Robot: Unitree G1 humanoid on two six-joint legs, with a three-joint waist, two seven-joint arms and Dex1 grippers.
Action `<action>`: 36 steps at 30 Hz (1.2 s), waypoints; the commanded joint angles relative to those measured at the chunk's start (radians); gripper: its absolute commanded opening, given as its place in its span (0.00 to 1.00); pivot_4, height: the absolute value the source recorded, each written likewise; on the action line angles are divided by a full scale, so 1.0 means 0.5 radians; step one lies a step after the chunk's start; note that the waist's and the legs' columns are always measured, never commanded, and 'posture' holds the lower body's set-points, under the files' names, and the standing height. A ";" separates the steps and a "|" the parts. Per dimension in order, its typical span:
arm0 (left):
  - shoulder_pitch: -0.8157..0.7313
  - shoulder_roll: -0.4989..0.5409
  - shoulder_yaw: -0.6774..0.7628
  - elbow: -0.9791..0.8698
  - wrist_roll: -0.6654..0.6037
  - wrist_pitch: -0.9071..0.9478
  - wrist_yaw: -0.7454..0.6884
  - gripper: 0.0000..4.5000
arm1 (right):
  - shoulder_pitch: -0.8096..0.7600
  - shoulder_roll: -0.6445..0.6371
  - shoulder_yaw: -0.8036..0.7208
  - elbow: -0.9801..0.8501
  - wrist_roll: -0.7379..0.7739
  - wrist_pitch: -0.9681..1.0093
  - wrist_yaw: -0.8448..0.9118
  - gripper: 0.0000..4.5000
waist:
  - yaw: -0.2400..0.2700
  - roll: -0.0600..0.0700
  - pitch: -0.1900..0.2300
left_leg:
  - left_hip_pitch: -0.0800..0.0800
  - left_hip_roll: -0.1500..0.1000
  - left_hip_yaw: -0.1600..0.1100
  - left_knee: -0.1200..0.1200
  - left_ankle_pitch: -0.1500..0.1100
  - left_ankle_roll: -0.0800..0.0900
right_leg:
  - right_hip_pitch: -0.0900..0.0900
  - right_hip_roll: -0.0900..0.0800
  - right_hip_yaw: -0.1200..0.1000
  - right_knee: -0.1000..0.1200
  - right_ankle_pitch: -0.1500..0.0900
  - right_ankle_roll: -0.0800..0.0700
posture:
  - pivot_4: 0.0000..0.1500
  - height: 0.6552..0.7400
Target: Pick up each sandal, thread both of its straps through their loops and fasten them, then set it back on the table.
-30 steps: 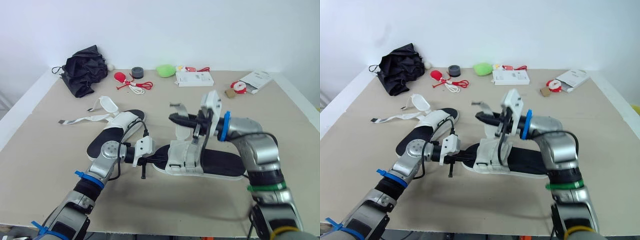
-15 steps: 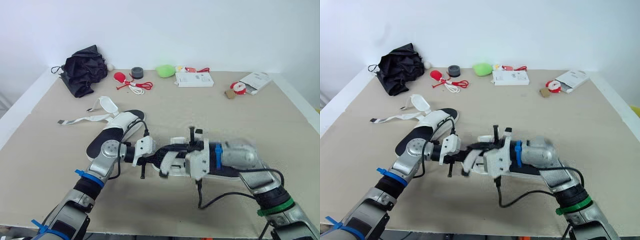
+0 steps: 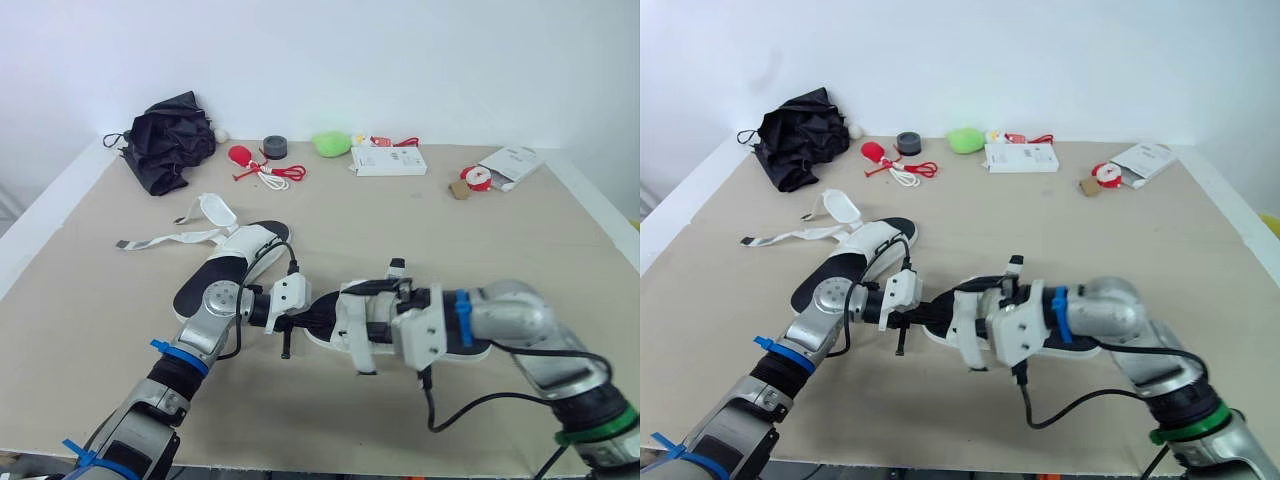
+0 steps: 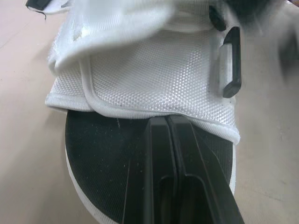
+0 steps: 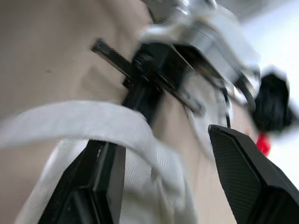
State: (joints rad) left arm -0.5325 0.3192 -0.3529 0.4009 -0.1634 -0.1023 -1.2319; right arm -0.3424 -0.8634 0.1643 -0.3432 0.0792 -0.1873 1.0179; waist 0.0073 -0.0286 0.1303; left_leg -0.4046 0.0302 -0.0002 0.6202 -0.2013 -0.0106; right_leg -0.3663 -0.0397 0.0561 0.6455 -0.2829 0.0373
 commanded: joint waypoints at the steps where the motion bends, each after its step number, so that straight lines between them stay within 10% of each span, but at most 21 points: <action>1: 0.133 0.052 -0.183 0.237 0.210 0.141 -0.039 0.00 | -0.016 -0.016 -0.079 -0.170 0.125 0.201 0.011 0.69 | -0.001 -0.003 -0.002 | 0.000 0.000 0.000 0.000 0.000 0.000 | 0.000 0.001 -0.001 0.000 -0.003 0.004 | 1.00 1.00; 3: 0.133 0.052 -0.183 0.238 0.210 0.141 -0.039 0.00 | -0.014 -0.017 -0.087 -0.196 0.131 0.243 0.015 0.69 | -0.001 -0.002 -0.001 | 0.000 0.000 -0.001 0.000 0.000 0.000 | -0.001 0.001 -0.003 0.000 -0.007 0.008 | 1.00 1.00; 7: 0.100 0.019 -0.206 0.296 0.210 0.118 -0.068 0.00 | 0.866 -0.447 -0.998 -0.818 1.224 1.240 0.364 0.69 | 0.046 -0.003 -0.003 | -0.006 -0.003 -0.005 0.001 -0.004 -0.003 | -0.001 -0.007 -0.012 0.000 -0.011 0.008 | 1.00 1.00; 13: 0.095 0.010 -0.212 0.312 0.212 0.110 -0.090 0.00 | 1.342 -0.441 -1.213 -0.993 1.295 1.475 0.316 0.69 | 0.010 -0.007 -0.012 | 0.005 -0.002 -0.012 0.007 -0.017 0.000 | 0.023 -0.006 -0.009 -0.005 -0.028 0.017 | 1.00 1.00; 21: 0.104 0.019 -0.215 0.295 0.204 0.122 -0.095 0.00 | 1.098 -0.535 -0.881 -0.952 2.055 2.343 -0.285 0.69 | 0.005 -0.010 -0.010 | 0.015 -0.003 -0.011 0.005 -0.017 0.000 | 0.024 -0.012 -0.009 -0.008 -0.029 0.015 | 1.00 1.00; 36: 0.114 0.022 -0.210 0.281 0.210 0.128 -0.102 0.00 | 0.758 -0.455 -0.600 -0.864 2.304 2.674 -0.722 0.69 | 0.006 -0.010 -0.010 | 0.002 -0.006 -0.017 0.003 -0.018 -0.001 | 0.023 -0.013 -0.014 -0.010 -0.033 0.020 | 1.00 1.00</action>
State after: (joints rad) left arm -0.5513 0.2979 -0.3707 0.4364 -0.1656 -0.1040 -1.2729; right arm 0.0491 -1.0924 -0.1272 -0.7699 1.2059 1.1489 0.6641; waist 0.0101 -0.0334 0.1255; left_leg -0.4034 0.0270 -0.0088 0.6216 -0.2104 -0.0111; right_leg -0.3547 -0.0460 0.0489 0.6404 -0.2995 0.0471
